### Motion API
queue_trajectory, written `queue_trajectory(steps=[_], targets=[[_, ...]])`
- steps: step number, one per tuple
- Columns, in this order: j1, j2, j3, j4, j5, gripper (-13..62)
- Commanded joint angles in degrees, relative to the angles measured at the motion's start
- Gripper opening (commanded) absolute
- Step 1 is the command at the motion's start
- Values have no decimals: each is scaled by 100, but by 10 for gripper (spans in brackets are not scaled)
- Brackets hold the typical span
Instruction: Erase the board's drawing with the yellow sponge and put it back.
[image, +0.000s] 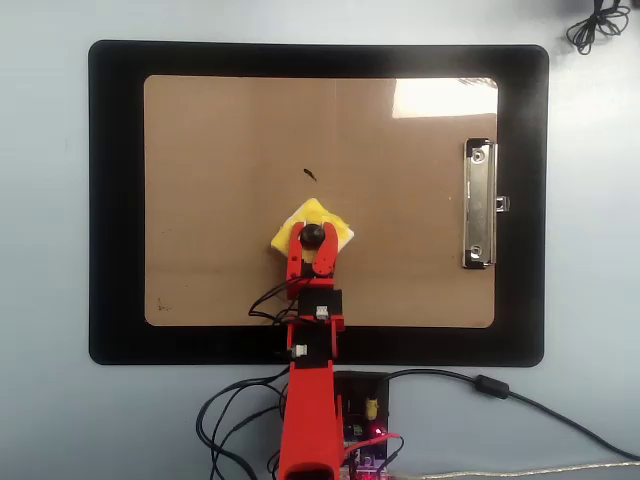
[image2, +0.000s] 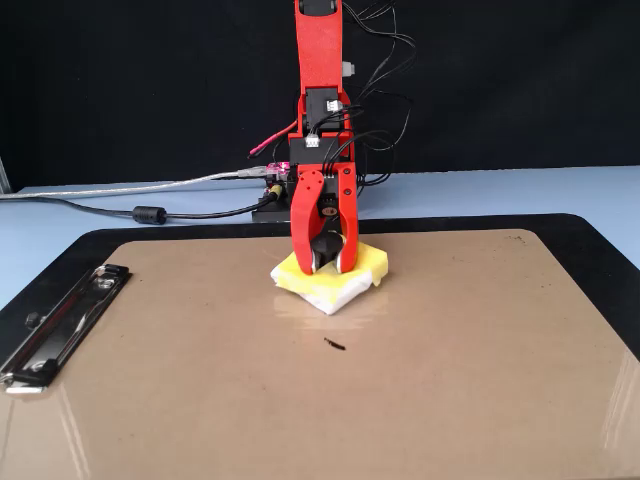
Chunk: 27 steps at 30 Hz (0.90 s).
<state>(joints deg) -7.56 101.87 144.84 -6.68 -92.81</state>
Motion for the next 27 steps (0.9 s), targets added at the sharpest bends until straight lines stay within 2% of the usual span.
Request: queue_trajectory(steps=[1, 6, 8, 10, 17, 20, 27], targets=[[-132, -940, -984, -158, -132, -80], [-105, -3384, -3393, -299, -141, -80], [-97, -3621, -3735, -299, -132, -80], [-70, -3463, -3489, -264, -132, -80], [-53, -554, -334, -272, -132, -80], [-62, -431, -255, -272, -132, -80], [79, -3252, -3313, -272, -132, -80]])
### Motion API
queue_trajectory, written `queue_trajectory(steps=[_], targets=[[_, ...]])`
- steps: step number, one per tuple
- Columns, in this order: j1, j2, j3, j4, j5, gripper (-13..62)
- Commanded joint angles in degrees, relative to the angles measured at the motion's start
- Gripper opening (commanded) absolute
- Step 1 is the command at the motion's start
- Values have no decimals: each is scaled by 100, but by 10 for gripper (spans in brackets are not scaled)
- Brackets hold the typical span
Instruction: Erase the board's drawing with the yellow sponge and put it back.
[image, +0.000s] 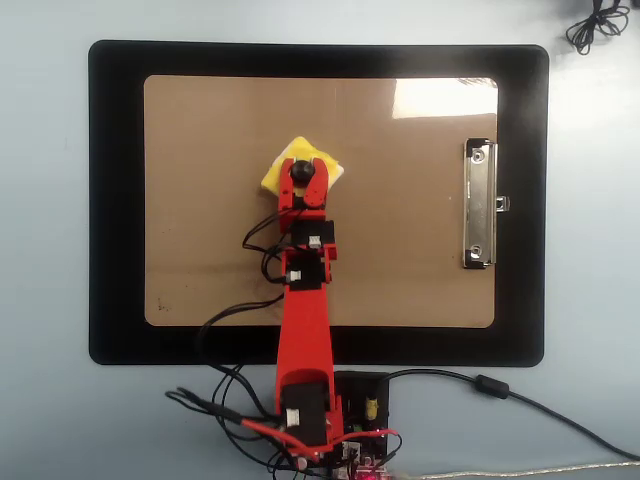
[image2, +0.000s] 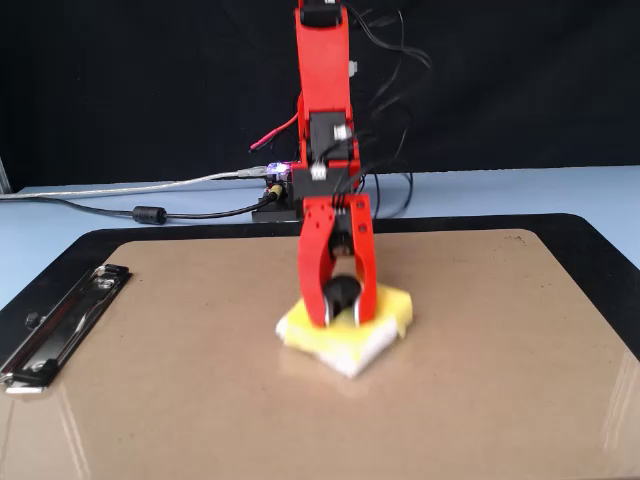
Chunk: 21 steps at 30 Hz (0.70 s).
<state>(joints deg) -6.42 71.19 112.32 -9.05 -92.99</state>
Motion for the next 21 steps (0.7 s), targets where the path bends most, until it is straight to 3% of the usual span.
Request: queue_trajectory(steps=[1, 4, 7, 12, 21], targets=[[-53, -255, -229, -18, -114, -80], [-79, 141, -211, 352, -114, -80], [-176, 1213, -105, 1521, -132, -80], [-1494, 2874, -202, 3595, -1239, -80], [-4271, 2602, -773, 3929, -2065, -80]])
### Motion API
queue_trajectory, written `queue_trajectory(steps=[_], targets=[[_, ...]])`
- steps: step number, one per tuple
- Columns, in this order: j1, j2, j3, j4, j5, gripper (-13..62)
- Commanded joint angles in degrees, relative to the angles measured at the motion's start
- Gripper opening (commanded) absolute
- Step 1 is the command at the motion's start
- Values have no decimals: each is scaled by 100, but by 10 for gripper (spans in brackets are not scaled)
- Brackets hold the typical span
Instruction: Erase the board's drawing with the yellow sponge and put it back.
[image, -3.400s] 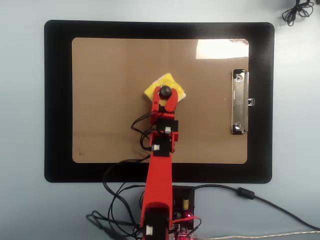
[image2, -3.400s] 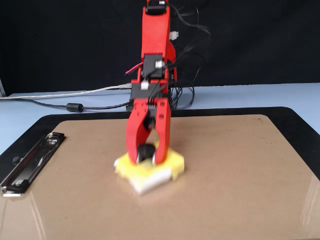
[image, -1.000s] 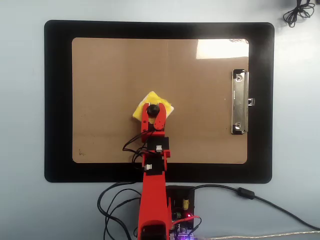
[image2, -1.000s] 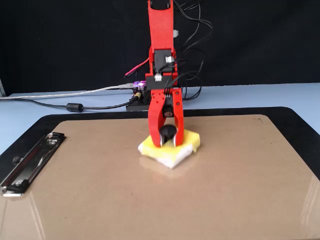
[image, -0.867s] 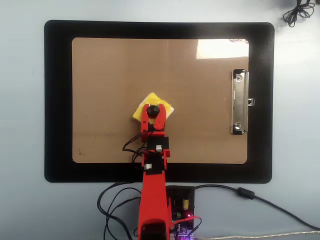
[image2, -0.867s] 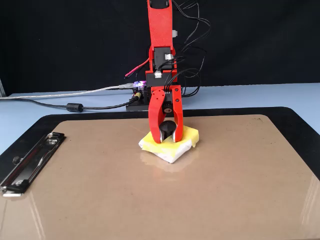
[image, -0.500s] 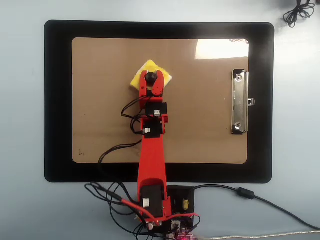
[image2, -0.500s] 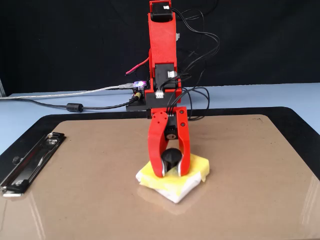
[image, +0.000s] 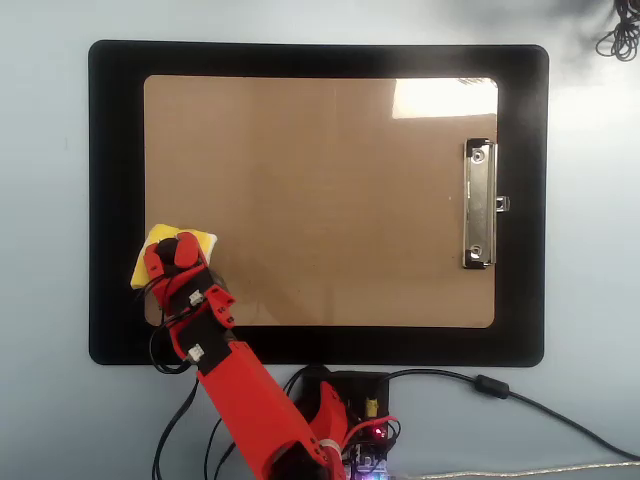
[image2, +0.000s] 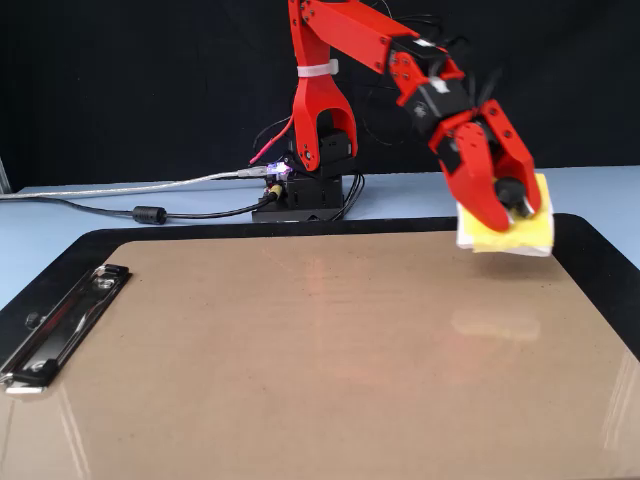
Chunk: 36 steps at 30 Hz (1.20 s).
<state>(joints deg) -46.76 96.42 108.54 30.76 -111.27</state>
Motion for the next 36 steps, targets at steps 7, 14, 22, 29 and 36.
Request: queue_trajectory(steps=[7, 14, 22, 29, 36], targets=[[-703, -105, -387, -62, -659, -78], [-791, -237, -378, -70, -606, 101], [-958, -369, -378, -53, -642, 320], [-949, 457, -457, 721, -650, 328], [-141, 2074, -1459, 5511, -519, 329]])
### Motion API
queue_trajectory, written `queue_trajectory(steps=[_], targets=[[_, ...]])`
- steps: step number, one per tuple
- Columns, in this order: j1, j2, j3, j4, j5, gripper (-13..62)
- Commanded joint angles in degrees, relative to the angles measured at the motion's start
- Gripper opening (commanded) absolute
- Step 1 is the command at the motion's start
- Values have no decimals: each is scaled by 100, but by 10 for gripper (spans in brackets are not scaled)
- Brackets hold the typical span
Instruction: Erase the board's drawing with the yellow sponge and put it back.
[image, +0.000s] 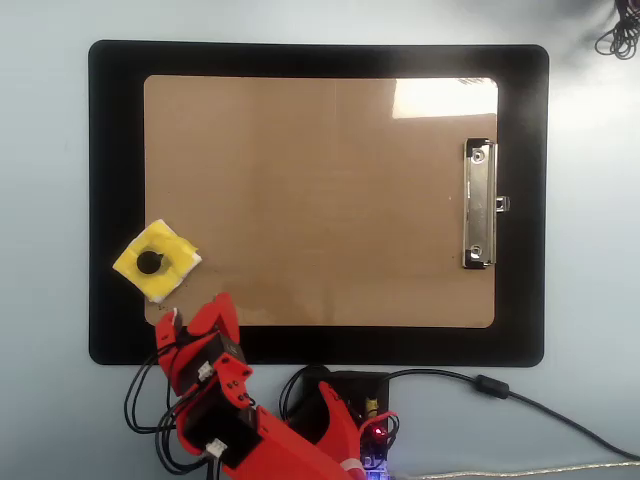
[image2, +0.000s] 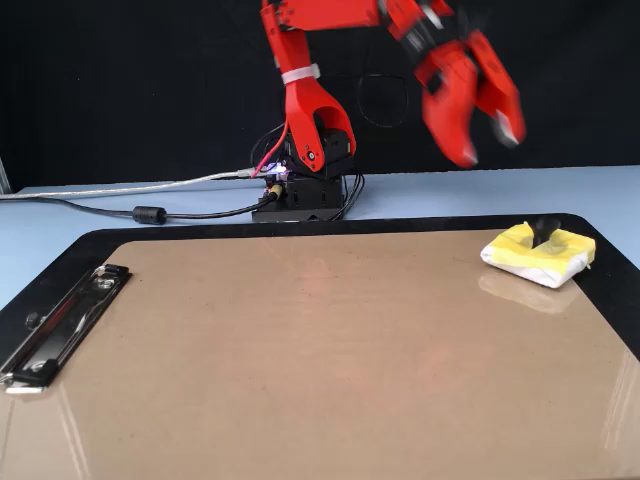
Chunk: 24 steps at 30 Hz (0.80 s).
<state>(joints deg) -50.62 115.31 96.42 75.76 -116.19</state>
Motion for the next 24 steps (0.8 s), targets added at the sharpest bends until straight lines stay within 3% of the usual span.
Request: queue_trajectory(steps=[1, 4, 10, 17, 24], targets=[[606, 185, -378, 1573, 79, 329], [1934, 185, -378, 2725, 835, 329], [4386, 308, 1890, 2382, 2338, 329], [4641, 1846, 3999, 1494, 2786, 339], [4605, 1934, 4395, 1661, 2813, 340]])
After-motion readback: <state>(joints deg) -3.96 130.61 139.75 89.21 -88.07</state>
